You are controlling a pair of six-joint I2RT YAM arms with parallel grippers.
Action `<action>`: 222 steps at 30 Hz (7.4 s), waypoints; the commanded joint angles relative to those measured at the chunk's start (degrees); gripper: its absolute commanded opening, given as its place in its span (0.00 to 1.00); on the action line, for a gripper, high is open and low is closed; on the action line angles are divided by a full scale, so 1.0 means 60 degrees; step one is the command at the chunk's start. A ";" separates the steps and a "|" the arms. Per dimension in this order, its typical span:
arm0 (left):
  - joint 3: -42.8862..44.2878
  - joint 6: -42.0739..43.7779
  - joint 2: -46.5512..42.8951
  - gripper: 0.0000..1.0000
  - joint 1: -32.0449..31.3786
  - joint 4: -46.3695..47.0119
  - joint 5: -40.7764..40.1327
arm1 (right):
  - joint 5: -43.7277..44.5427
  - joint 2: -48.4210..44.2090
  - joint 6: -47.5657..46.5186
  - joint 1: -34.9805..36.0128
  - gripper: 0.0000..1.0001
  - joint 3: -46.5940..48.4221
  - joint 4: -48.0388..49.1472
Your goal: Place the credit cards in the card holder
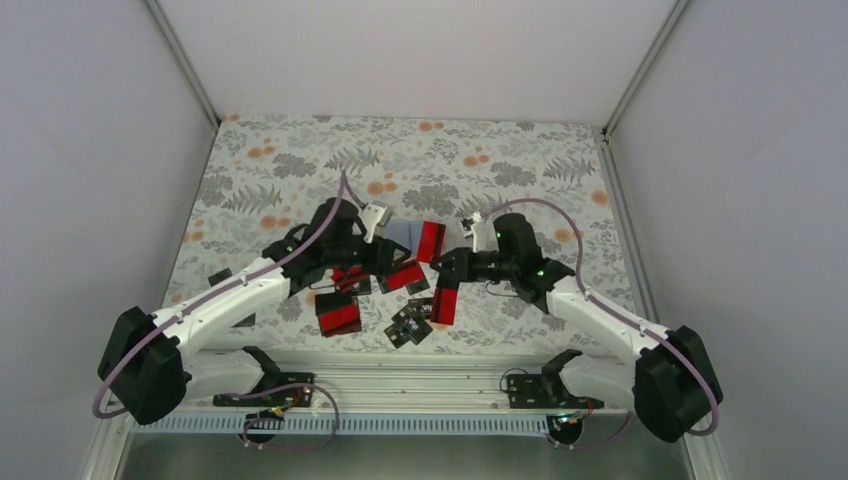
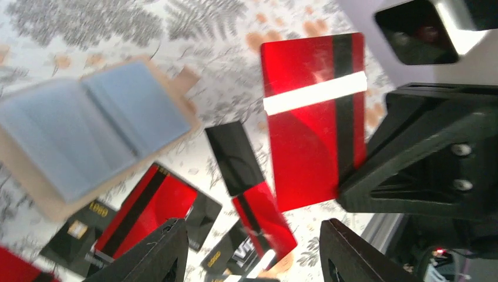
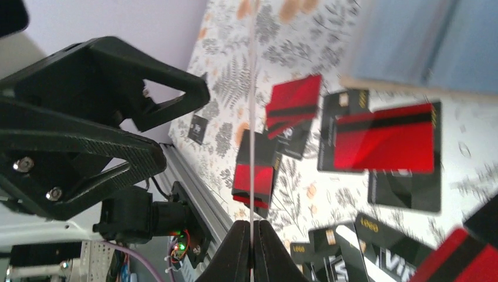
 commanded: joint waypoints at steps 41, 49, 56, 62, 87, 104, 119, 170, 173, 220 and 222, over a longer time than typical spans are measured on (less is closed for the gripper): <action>-0.0331 -0.1268 0.1594 0.31 0.2891 0.6939 0.7372 | -0.6403 0.2753 -0.3095 -0.1751 0.04 0.2783 0.1518; -0.0303 -0.1709 0.1832 0.22 0.2722 0.7465 0.7344 | -0.6500 0.2800 -0.3208 -0.1596 0.04 0.2851 0.1483; -0.0265 -0.1833 0.1981 0.03 0.2657 0.7508 0.7252 | -0.6396 0.2808 -0.3354 -0.1523 0.04 0.2912 0.1281; -0.0025 -0.1215 0.1994 0.02 0.2679 0.6033 0.6022 | -0.4646 0.2901 -0.3482 -0.1557 0.53 0.3204 0.0432; 0.0799 -0.1885 0.4917 0.02 0.2718 0.4152 0.2458 | -0.0984 0.6709 -0.1865 -0.1353 0.48 0.5060 -0.0872; 0.1787 -0.2004 0.6255 0.02 0.2621 0.3645 0.2048 | 0.1334 0.7772 -0.2274 -0.1730 0.38 0.5232 -0.1791; 0.1855 -0.2209 0.6600 0.02 0.2566 0.3496 0.2096 | 0.1565 0.8072 -0.2220 -0.1753 0.09 0.4497 -0.1538; 0.2261 -0.2987 0.7547 0.02 0.2540 0.3139 0.3696 | 0.1119 0.8062 -0.2422 -0.1749 0.04 0.4067 -0.1437; 0.2383 -0.2893 0.7733 0.02 0.2540 0.3162 0.3717 | 0.1087 0.8087 -0.2436 -0.1748 0.04 0.4102 -0.1459; 0.2814 -0.2601 0.7678 0.29 0.1969 0.2403 0.2831 | 0.1215 0.7921 -0.2648 -0.1756 0.05 0.4424 -0.1938; 0.2829 -0.2545 0.7504 0.32 0.1965 0.2143 0.2562 | 0.1283 0.7859 -0.2676 -0.1763 0.05 0.4471 -0.1996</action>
